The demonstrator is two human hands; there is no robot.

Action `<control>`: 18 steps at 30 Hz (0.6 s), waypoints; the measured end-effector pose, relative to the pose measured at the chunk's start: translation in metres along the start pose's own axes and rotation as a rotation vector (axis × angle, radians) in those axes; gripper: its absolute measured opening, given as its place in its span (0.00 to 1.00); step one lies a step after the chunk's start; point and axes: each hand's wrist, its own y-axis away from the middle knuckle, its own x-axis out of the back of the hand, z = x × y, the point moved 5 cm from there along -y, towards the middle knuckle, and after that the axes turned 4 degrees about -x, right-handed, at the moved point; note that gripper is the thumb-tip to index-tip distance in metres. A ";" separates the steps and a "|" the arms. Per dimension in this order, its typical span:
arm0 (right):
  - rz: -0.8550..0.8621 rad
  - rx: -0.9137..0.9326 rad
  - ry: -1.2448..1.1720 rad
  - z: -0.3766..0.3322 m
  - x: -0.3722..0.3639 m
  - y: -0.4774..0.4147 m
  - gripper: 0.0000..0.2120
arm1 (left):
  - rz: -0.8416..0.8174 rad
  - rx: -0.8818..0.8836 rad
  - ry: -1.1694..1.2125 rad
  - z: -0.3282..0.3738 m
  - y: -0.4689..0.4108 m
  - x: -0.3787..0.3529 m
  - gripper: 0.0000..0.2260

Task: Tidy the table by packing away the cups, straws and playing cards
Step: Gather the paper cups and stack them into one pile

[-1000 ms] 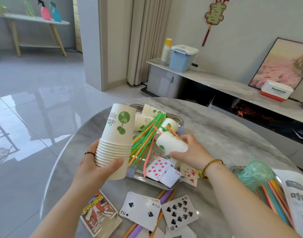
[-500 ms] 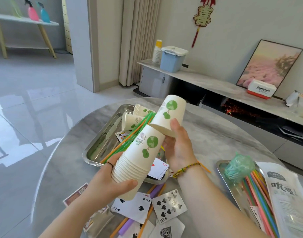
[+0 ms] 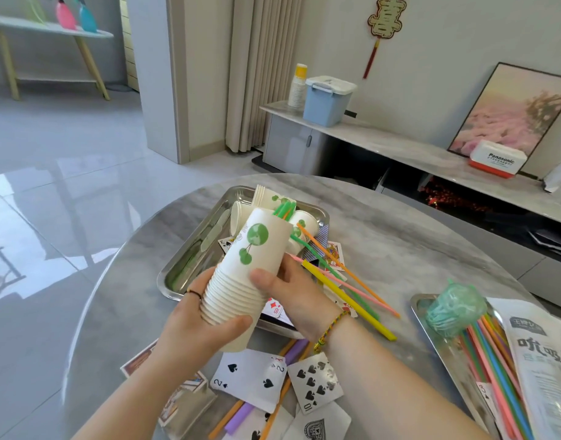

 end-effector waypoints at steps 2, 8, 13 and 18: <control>0.033 -0.009 0.014 -0.002 0.010 -0.008 0.19 | 0.051 0.003 0.026 0.004 -0.004 0.006 0.25; 0.710 0.027 0.285 -0.019 0.092 -0.036 0.05 | 0.228 0.029 0.123 0.000 -0.015 0.032 0.30; 0.729 -0.213 0.607 -0.001 0.137 -0.066 0.12 | 0.280 0.062 0.118 -0.003 -0.018 0.038 0.29; 0.665 -0.272 0.570 0.013 0.144 -0.080 0.11 | 0.257 0.094 0.099 0.000 -0.019 0.034 0.22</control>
